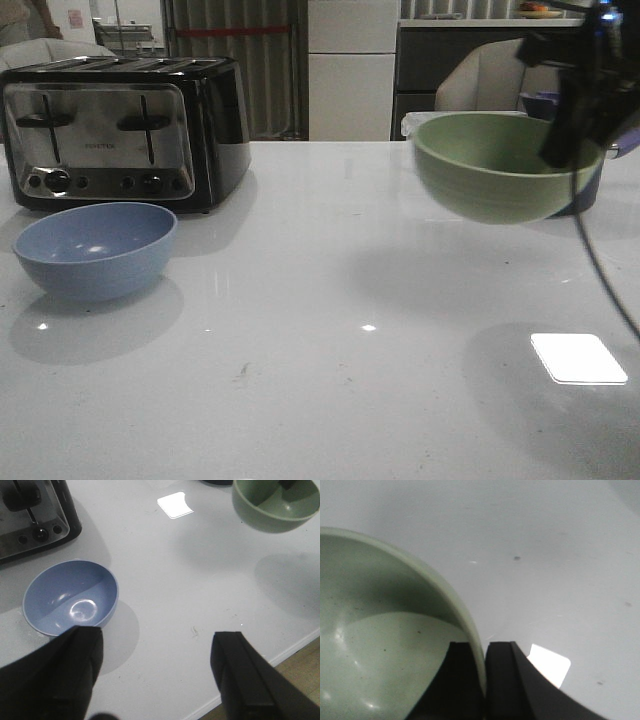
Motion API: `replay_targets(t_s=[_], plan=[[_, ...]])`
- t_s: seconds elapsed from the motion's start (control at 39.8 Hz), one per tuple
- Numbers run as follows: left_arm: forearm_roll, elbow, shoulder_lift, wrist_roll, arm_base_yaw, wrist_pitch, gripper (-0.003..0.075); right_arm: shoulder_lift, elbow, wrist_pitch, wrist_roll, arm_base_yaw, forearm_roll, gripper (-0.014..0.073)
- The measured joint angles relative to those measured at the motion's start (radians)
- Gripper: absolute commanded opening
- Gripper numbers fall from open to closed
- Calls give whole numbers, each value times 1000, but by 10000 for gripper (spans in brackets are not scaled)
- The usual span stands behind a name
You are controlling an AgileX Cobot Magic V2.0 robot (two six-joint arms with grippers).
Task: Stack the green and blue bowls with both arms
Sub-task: 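Carry the green bowl with the right gripper to the table center, then release the green bowl and raise the right gripper away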
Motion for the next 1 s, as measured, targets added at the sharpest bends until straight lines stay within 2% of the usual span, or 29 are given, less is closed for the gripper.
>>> replay_targets(t_s=[0.15, 0.3, 0.45, 0.68, 0.75, 0.95, 1.0], plan=[[0, 0, 0, 0, 0, 0, 508, 20, 0, 0, 0, 180, -11, 70], [0, 0, 0, 0, 0, 0, 508, 65, 0, -2, 6, 292, -18, 70], [-7, 0, 0, 0, 0, 0, 508, 121, 0, -30, 12, 351, -20, 70], [-23, 0, 0, 0, 0, 0, 508, 186, 0, -85, 16, 366, -25, 76], [-23, 0, 0, 0, 0, 0, 508, 202, 0, -91, 16, 366, -29, 118], [-25, 0, 0, 0, 0, 0, 508, 212, 0, -106, 18, 366, -38, 359], [-25, 0, 0, 0, 0, 0, 508, 214, 0, -115, 18, 366, -42, 393]])
